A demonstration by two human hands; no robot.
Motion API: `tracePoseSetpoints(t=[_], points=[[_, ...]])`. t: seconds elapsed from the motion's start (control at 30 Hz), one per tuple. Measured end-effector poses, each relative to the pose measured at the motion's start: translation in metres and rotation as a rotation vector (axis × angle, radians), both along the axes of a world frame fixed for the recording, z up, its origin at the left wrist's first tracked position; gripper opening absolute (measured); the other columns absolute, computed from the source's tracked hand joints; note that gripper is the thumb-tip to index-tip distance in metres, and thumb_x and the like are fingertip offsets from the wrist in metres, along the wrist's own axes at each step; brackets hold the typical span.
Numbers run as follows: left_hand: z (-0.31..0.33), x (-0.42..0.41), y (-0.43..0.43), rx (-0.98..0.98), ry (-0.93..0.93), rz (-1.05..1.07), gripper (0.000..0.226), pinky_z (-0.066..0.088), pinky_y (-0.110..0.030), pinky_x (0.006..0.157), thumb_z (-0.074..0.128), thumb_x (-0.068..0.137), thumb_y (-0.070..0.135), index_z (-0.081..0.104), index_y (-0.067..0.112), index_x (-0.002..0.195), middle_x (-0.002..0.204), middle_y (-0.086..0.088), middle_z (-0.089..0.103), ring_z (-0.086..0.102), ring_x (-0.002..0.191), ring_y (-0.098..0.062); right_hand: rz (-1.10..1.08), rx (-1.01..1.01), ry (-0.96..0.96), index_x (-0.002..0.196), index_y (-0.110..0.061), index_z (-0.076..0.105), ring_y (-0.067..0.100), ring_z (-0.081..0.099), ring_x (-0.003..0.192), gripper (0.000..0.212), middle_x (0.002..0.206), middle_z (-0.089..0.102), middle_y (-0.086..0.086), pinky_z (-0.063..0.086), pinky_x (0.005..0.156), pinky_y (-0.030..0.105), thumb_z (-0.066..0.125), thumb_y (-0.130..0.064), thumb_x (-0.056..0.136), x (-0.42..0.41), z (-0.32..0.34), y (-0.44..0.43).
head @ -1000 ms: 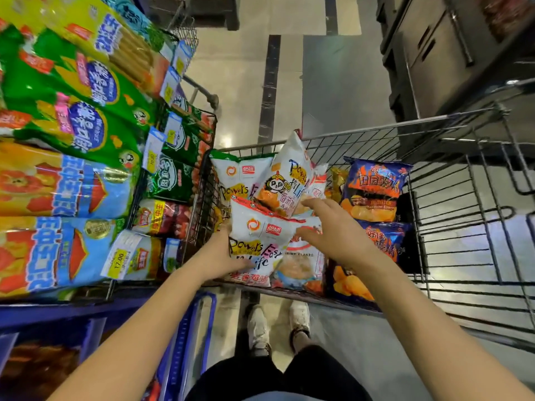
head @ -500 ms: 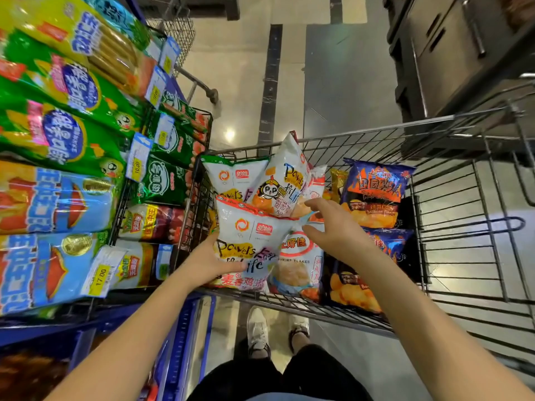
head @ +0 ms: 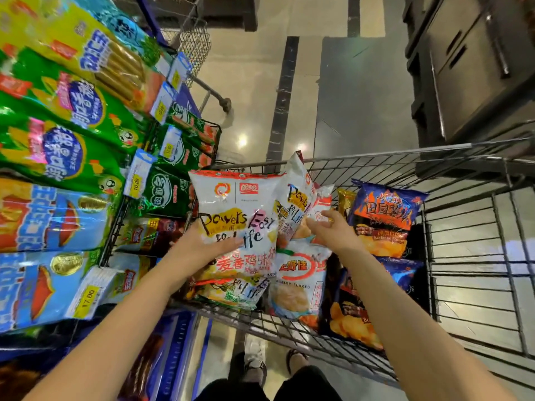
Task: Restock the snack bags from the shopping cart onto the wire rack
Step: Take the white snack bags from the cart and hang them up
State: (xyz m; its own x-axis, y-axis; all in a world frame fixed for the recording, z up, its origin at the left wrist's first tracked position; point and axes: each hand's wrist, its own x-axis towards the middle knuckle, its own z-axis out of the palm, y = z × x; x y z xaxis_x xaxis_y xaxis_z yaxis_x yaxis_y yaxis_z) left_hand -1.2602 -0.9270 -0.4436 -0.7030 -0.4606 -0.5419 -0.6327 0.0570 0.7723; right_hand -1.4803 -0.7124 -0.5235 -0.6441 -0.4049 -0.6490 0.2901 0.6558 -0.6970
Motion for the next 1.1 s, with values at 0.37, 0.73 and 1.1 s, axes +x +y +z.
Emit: tracePoseSetpoints(t=[0.37, 0.73, 1.1], points=[[-0.002, -0.012, -0.012, 0.046, 0.0, 0.091, 0.075, 0.044, -0.026, 0.105, 0.084, 0.075, 0.048, 0.051, 0.045, 0.142, 0.129, 0.031, 0.065, 0.061, 0.118, 0.011, -0.241, -0.259, -0.342, 0.146, 0.0, 0.042, 0.028, 0.066, 0.118, 0.078, 0.132, 0.064, 0.013, 0.058, 0.094, 0.038, 0.079, -0.036, 0.088, -0.007, -0.069, -0.039], [0.002, -0.013, -0.022, 0.106, -0.004, 0.176, 0.054, 0.048, -0.023, 0.091, 0.081, 0.08, 0.037, 0.06, 0.041, 0.13, 0.119, 0.024, 0.073, 0.069, 0.108, 0.005, -0.157, -0.257, -0.372, 0.129, -0.001, 0.057, 0.024, 0.072, 0.101, 0.065, 0.123, 0.069, 0.014, 0.06, 0.08, 0.029, 0.072, -0.051, 0.089, 0.001, -0.07, -0.057], [0.0, -0.013, -0.027, 0.126, -0.023, 0.181, 0.047, 0.048, -0.019, 0.085, 0.079, 0.082, 0.034, 0.06, 0.041, 0.125, 0.112, 0.027, 0.074, 0.069, 0.1, 0.009, -0.198, -0.504, -0.525, 0.123, -0.014, 0.048, 0.024, 0.072, 0.11, 0.067, 0.127, 0.068, 0.011, 0.06, 0.094, 0.042, 0.085, -0.033, 0.071, 0.012, -0.065, -0.049]])
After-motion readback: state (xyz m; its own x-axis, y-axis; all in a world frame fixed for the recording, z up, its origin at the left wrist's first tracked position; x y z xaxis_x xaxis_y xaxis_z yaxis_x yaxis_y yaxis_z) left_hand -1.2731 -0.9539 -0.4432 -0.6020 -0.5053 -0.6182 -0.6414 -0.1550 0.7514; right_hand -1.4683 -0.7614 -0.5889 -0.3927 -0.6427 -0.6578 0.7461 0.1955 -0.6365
